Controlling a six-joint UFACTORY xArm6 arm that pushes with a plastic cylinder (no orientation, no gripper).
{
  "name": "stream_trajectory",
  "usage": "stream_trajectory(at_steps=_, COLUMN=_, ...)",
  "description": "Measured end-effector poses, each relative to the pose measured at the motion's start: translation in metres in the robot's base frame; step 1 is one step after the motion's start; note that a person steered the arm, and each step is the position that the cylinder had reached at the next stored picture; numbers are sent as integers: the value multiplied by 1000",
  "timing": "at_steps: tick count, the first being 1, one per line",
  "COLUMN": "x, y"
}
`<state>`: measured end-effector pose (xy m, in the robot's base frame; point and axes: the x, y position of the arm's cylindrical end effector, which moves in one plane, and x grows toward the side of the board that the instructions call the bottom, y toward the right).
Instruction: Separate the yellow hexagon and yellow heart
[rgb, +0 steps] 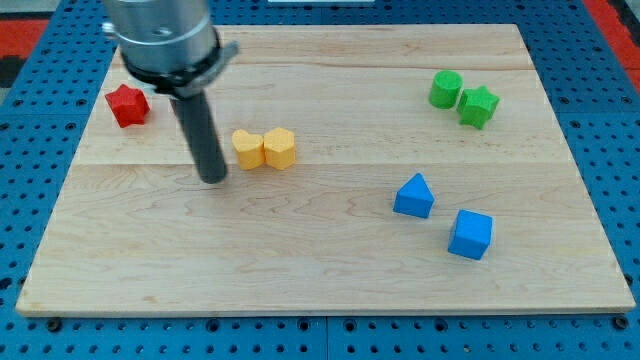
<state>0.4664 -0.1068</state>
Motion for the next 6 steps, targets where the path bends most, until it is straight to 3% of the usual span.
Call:
stream_trajectory(at_steps=1, x=12, y=52)
stream_trajectory(at_steps=2, x=-18, y=69)
stream_trajectory(at_steps=4, x=-124, y=77)
stream_trajectory(at_steps=5, x=-76, y=81)
stream_trajectory(at_steps=6, x=-86, y=21)
